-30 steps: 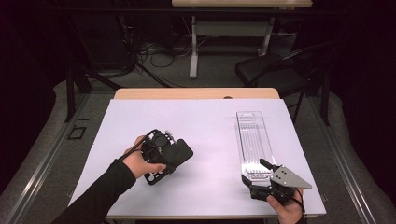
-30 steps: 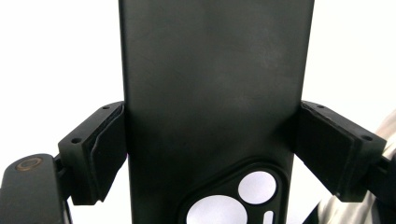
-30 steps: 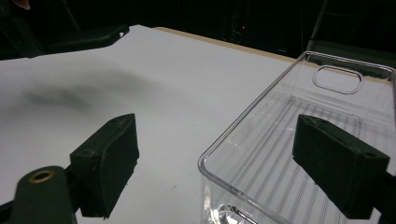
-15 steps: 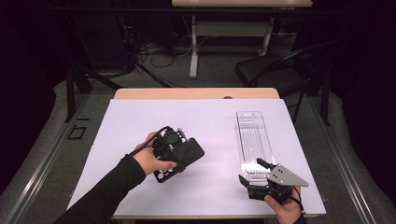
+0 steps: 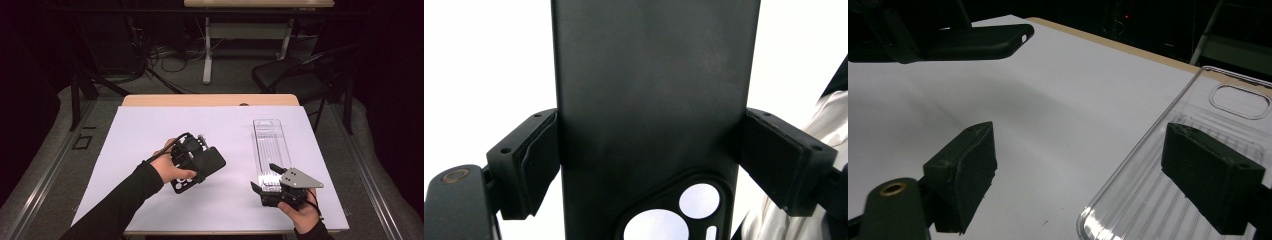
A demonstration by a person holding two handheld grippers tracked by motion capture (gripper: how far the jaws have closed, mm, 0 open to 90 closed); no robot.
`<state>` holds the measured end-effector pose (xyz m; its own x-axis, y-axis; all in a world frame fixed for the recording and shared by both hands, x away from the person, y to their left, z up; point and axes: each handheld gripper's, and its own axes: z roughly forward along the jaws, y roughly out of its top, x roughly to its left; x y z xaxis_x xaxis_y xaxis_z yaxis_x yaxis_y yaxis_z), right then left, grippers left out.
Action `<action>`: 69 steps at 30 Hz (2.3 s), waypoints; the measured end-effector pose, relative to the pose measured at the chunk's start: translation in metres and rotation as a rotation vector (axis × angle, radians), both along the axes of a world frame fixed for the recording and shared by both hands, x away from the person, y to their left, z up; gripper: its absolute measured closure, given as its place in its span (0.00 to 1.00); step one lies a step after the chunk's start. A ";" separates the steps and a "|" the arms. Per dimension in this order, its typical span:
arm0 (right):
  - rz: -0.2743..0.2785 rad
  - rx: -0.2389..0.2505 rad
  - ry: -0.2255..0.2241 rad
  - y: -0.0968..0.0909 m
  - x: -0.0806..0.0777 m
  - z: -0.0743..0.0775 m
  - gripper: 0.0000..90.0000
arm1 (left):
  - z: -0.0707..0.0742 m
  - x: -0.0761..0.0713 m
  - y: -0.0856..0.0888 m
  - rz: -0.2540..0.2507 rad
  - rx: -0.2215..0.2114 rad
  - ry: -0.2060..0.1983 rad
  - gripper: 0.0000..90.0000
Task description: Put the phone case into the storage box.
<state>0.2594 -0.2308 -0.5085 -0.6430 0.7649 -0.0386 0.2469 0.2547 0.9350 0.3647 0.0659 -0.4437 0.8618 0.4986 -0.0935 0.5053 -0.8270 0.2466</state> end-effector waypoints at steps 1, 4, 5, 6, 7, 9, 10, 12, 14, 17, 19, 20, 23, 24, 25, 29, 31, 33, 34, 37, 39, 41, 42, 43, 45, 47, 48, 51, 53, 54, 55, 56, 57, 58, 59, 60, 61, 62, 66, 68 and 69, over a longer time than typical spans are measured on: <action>0.003 -0.003 0.006 0.001 0.002 0.001 0.16 | 0.000 0.000 -0.001 -0.004 0.003 0.000 0.16; 0.017 -0.013 0.003 0.005 0.008 0.003 0.16 | 0.001 0.001 -0.002 -0.009 0.001 0.001 0.16; 0.021 -0.015 0.002 0.006 0.010 0.004 0.16 | 0.001 0.001 -0.003 -0.009 0.001 0.002 0.16; 0.019 -0.017 0.000 0.008 0.012 0.005 0.16 | 0.002 0.001 -0.003 -0.009 0.001 0.002 0.16; 0.023 -0.021 -0.003 0.009 0.014 0.006 0.16 | 0.002 0.001 -0.003 -0.006 -0.003 0.003 0.16; 0.038 -0.031 -0.003 0.013 0.018 0.009 0.16 | 0.002 0.002 -0.003 -0.005 -0.003 0.003 0.16; 0.049 -0.045 -0.007 0.016 0.020 0.011 0.16 | 0.002 0.002 -0.002 0.000 -0.004 0.004 0.16; 0.056 -0.080 -0.019 0.021 0.024 0.014 0.16 | 0.003 0.003 -0.002 0.002 -0.008 0.007 0.16; 0.062 -0.091 -0.021 0.025 0.028 0.016 0.16 | 0.003 0.004 -0.001 0.003 -0.008 0.006 0.16; 0.071 -0.094 -0.019 0.030 0.034 0.020 0.16 | 0.003 0.004 0.000 0.009 -0.004 0.012 0.16; 0.080 -0.091 -0.012 0.032 0.039 0.022 0.16 | 0.003 0.004 0.002 0.009 -0.007 0.014 0.16; 0.090 -0.082 0.001 0.033 0.042 0.024 0.16 | 0.003 0.004 0.002 0.015 -0.011 0.014 0.16; 0.114 -0.069 0.028 0.037 0.051 0.031 0.16 | 0.004 0.005 0.005 0.023 -0.008 0.016 0.16; 0.122 -0.074 0.036 0.039 0.053 0.033 0.16 | 0.005 0.005 0.005 0.021 -0.003 0.017 0.16; 0.128 -0.075 0.038 0.040 0.055 0.034 0.17 | 0.005 0.005 0.006 0.023 -0.002 0.013 0.16; 0.138 -0.108 0.024 0.045 0.061 0.038 0.18 | 0.005 0.005 0.007 0.028 -0.008 0.016 0.16; 0.139 -0.120 0.021 0.047 0.061 0.039 0.18 | 0.006 0.005 0.008 0.029 -0.010 0.016 0.16; 0.145 -0.131 0.016 0.048 0.061 0.038 0.19 | 0.006 0.005 0.008 0.031 -0.012 0.021 0.16; 0.147 -0.141 0.013 0.048 0.061 0.038 0.19 | 0.006 0.005 0.009 0.030 -0.014 0.021 0.16; 0.151 -0.173 -0.002 0.050 0.059 0.036 0.20 | 0.007 0.004 0.010 0.032 -0.010 0.021 0.16; 0.159 -0.199 -0.017 0.051 0.058 0.035 0.20 | 0.007 0.004 0.011 0.032 -0.009 0.022 0.16; 0.164 -0.226 -0.032 0.053 0.055 0.034 0.20 | 0.008 0.004 0.011 0.029 -0.006 0.026 0.16; 0.167 -0.241 -0.043 0.054 0.054 0.033 0.20 | 0.008 0.004 0.011 0.030 -0.006 0.022 0.16; 0.170 -0.261 -0.053 0.055 0.053 0.032 0.20 | 0.008 0.004 0.012 0.031 -0.007 0.023 0.16; 0.175 -0.309 -0.082 0.058 0.050 0.029 0.20 | 0.007 0.004 0.012 0.030 -0.005 0.025 0.16; 0.177 -0.338 -0.100 0.059 0.048 0.027 0.20 | 0.007 0.004 0.012 0.029 -0.003 0.030 0.16; 0.182 -0.350 -0.107 0.060 0.047 0.026 0.20 | 0.007 0.004 0.012 0.029 -0.002 0.031 0.16; 0.187 -0.379 -0.135 0.061 0.045 0.025 0.21 | 0.007 0.005 0.013 0.027 0.001 0.043 0.16; 0.188 -0.401 -0.158 0.062 0.044 0.024 0.21 | 0.006 0.005 0.013 0.030 -0.002 0.050 0.16; 0.188 -0.412 -0.172 0.063 0.044 0.024 0.21 | 0.006 0.005 0.013 0.029 -0.003 0.051 0.16; 0.189 -0.422 -0.184 0.063 0.043 0.023 0.21 | 0.006 0.006 0.012 0.029 -0.001 0.051 0.16; 0.192 -0.434 -0.198 0.064 0.043 0.023 0.22 | 0.006 0.006 0.012 0.027 -0.001 0.052 0.16; 0.197 -0.447 -0.211 0.065 0.042 0.022 0.22 | 0.006 0.006 0.012 0.027 -0.002 0.053 0.16; 0.196 -0.460 -0.225 0.066 0.041 0.021 0.22 | 0.007 0.006 0.011 0.025 -0.003 0.057 0.16; 0.199 -0.474 -0.237 0.066 0.041 0.021 0.23 | 0.006 0.006 0.010 0.023 -0.002 0.055 0.16; 0.202 -0.484 -0.246 0.067 0.040 0.020 0.24 | 0.006 0.006 0.010 0.022 -0.002 0.059 0.16; 0.203 -0.490 -0.259 0.068 0.040 0.019 0.24 | 0.006 0.006 0.009 0.021 -0.001 0.060 0.16; 0.208 -0.503 -0.267 0.069 0.039 0.019 0.25 | 0.006 0.006 0.008 0.019 0.000 0.062 0.16; 0.212 -0.544 -0.321 0.072 0.035 0.017 0.26 | 0.005 0.005 0.003 0.007 0.003 0.067 0.16; 0.214 -0.551 -0.333 0.073 0.034 0.016 0.27 | 0.005 0.004 0.001 0.002 0.003 0.069 0.16; 0.216 -0.556 -0.337 0.073 0.034 0.016 0.27 | 0.005 0.004 0.000 0.000 0.004 0.070 0.16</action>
<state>0.2929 -0.1574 -0.4927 -0.6633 0.4294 -0.6130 -0.1449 0.7299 0.6680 0.3689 0.0657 -0.4387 0.8529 0.4994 -0.1519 0.5215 -0.8276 0.2076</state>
